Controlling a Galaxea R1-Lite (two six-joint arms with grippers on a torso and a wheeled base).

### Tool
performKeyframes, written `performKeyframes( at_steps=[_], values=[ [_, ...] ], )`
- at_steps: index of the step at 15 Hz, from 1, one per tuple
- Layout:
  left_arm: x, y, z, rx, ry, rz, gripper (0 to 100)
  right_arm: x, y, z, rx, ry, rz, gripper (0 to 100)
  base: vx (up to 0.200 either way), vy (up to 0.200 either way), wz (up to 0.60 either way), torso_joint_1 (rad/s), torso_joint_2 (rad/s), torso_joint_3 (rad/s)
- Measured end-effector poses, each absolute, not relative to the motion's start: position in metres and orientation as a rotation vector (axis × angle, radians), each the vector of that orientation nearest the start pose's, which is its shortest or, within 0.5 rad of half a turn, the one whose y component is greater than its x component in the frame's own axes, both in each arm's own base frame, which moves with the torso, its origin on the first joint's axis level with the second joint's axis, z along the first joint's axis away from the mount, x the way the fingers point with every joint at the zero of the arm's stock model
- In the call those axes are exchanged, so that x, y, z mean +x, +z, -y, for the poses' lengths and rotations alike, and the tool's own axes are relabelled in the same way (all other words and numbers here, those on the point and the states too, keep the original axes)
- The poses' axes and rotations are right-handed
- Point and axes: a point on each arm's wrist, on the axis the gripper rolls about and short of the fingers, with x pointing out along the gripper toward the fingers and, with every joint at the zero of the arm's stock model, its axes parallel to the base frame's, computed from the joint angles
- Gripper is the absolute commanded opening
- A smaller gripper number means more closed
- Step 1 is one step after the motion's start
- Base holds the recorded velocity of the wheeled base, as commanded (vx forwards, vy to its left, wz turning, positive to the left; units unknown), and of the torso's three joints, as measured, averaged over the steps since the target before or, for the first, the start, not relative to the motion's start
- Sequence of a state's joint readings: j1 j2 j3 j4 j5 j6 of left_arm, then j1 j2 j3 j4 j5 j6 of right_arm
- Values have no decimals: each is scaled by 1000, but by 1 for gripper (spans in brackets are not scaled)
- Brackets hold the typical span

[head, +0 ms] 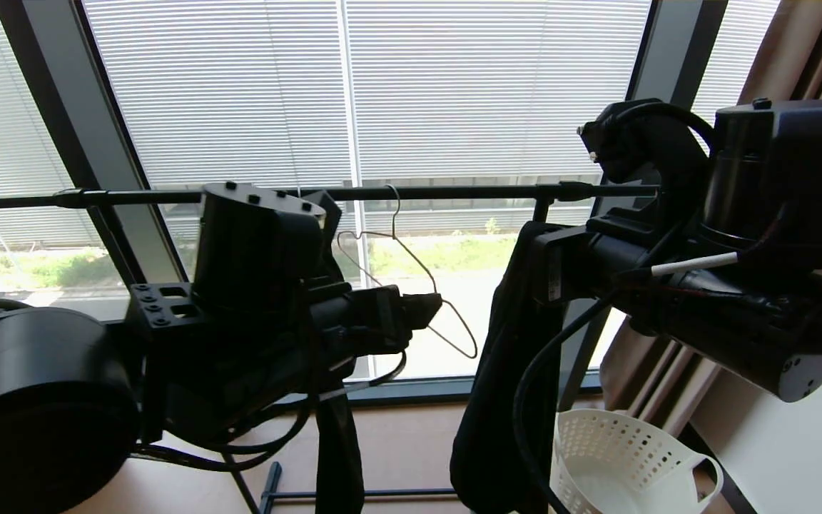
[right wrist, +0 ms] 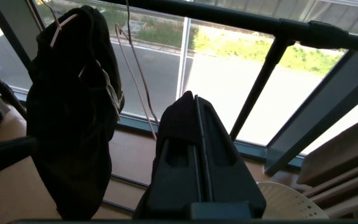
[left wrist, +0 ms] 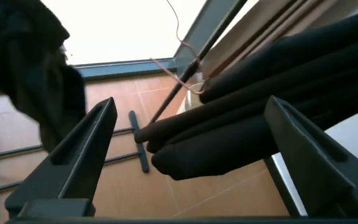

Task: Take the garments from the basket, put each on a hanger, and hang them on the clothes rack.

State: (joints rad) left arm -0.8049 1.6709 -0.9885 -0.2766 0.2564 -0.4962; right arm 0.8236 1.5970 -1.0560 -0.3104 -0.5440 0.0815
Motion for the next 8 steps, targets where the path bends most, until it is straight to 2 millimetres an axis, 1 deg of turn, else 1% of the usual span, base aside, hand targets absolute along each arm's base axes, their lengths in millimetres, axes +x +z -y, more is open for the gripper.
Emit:
performKeyframes(
  at_steps=[2,3,5,8],
  values=[
    [217,204,238,-269,-484,-472,100,209,250,-209,-68,273,-193,0,0,0,0,0,0,0],
    [217,202,244,-265,-497,-474,100,209,249,-210,-69,273,-194,0,0,0,0,0,0,0],
    [214,198,252,-256,-521,-483,100,210,248,-211,-71,274,-196,0,0,0,0,0,0,0],
    [212,195,257,-253,-568,-506,100,210,247,-212,-72,274,-199,0,0,0,0,0,0,0]
  ],
)
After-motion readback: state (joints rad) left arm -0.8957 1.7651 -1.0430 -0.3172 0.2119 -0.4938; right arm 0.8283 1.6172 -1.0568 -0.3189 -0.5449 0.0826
